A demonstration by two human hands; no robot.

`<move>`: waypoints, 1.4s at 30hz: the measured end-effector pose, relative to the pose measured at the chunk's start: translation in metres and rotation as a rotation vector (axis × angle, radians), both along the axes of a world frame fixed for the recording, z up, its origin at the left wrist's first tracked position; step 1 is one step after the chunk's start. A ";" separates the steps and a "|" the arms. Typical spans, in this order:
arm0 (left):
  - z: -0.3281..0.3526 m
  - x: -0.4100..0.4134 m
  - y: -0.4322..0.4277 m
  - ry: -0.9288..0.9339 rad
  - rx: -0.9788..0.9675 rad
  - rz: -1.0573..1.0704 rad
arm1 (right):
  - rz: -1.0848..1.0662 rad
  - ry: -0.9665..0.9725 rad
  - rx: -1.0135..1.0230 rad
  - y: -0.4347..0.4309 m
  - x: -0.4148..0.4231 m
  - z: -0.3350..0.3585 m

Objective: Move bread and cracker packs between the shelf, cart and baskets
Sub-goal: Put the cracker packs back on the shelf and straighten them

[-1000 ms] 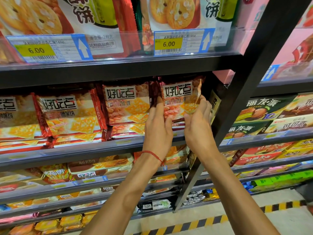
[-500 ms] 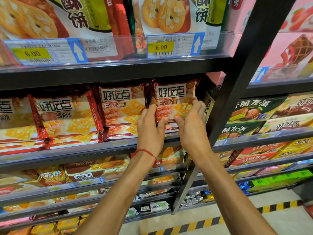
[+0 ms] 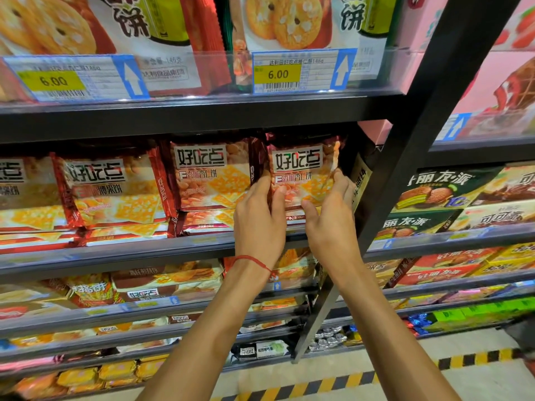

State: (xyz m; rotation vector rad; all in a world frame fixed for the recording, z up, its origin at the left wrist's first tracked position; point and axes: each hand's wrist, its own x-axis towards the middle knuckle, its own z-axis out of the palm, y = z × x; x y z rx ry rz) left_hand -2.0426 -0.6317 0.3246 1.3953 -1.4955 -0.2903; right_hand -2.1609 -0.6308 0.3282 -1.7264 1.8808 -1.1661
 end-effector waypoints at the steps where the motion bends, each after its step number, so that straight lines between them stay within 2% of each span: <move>1: -0.001 0.000 -0.002 0.008 0.004 0.011 | 0.006 -0.005 0.004 0.001 -0.001 0.000; 5: -0.003 -0.002 -0.005 -0.004 0.019 0.036 | 0.058 0.005 -0.029 0.012 -0.003 -0.002; 9: -0.002 -0.002 -0.002 0.037 -0.001 0.071 | 0.140 -0.032 -0.145 0.028 -0.007 -0.008; 13: -0.002 -0.003 0.000 0.036 -0.038 0.093 | 0.154 0.028 -0.296 0.031 -0.009 -0.025; 20: 0.002 -0.005 0.003 -0.072 0.031 0.143 | 0.278 0.051 -0.217 0.028 -0.020 -0.029; 27: 0.006 0.003 0.029 -0.097 0.023 0.075 | 0.342 0.078 -0.385 0.038 -0.023 -0.024; 29: 0.006 0.011 0.042 -0.226 0.013 0.048 | 0.366 0.146 -0.442 0.039 -0.023 -0.020; 31: 0.007 0.023 0.055 -0.414 0.031 0.053 | 0.334 0.298 -0.483 0.042 -0.021 -0.016; 34: 0.004 0.055 0.070 -0.767 0.015 0.122 | 0.326 0.501 -0.457 0.047 -0.011 -0.012; 36: -0.001 0.078 0.080 -0.932 0.026 0.151 | 0.352 0.594 -0.439 0.052 -0.002 -0.011; 39: -0.005 0.112 0.099 -1.078 0.078 0.190 | 0.394 0.735 -0.390 0.060 0.017 -0.012; 42: -0.004 0.148 0.115 -1.148 0.154 0.218 | 0.439 0.847 -0.350 0.070 0.043 -0.013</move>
